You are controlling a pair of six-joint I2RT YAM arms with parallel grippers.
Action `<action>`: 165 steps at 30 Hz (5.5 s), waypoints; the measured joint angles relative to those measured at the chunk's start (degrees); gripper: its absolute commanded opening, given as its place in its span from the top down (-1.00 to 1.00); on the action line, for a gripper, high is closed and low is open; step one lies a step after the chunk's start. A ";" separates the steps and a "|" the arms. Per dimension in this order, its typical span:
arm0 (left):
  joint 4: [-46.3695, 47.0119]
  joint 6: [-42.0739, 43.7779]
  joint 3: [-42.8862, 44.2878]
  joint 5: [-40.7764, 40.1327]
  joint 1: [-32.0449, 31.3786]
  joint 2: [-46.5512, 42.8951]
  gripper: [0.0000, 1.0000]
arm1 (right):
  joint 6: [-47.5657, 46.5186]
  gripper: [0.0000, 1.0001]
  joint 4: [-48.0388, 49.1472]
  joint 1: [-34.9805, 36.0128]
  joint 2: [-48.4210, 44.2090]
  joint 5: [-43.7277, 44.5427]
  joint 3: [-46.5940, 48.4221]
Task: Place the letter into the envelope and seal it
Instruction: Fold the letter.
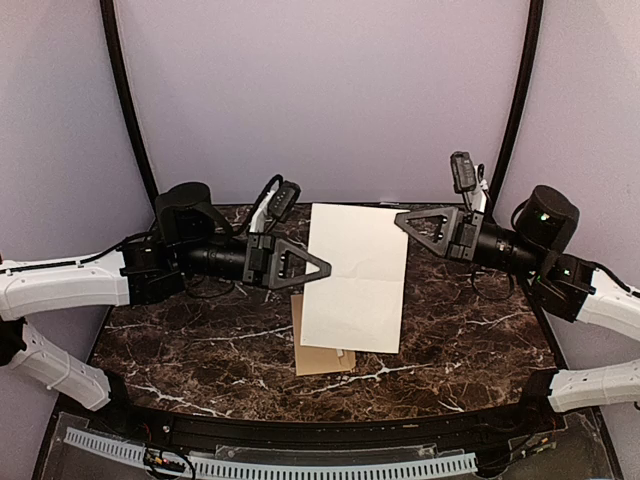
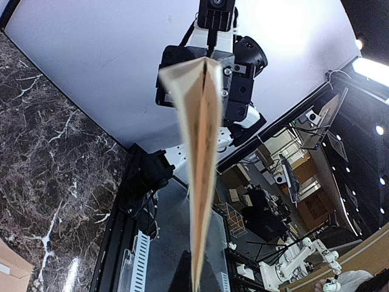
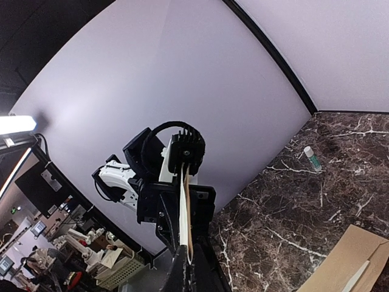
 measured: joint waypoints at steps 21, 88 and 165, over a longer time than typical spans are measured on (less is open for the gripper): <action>-0.52 1.68 0.22 -3.39 0.00 -2.29 1.00 | 2.95 0.04 0.35 -0.92 -2.34 -1.88 -3.48; -0.37 3.08 2.10 -10.43 1.38 -2.95 1.00 | 8.41 0.92 0.00 6.32 -4.90 -7.72 -12.68; 5.31 -0.59 -5.66 2.40 1.64 -4.94 0.99 | -2.89 1.00 1.75 6.40 5.88 -1.25 4.26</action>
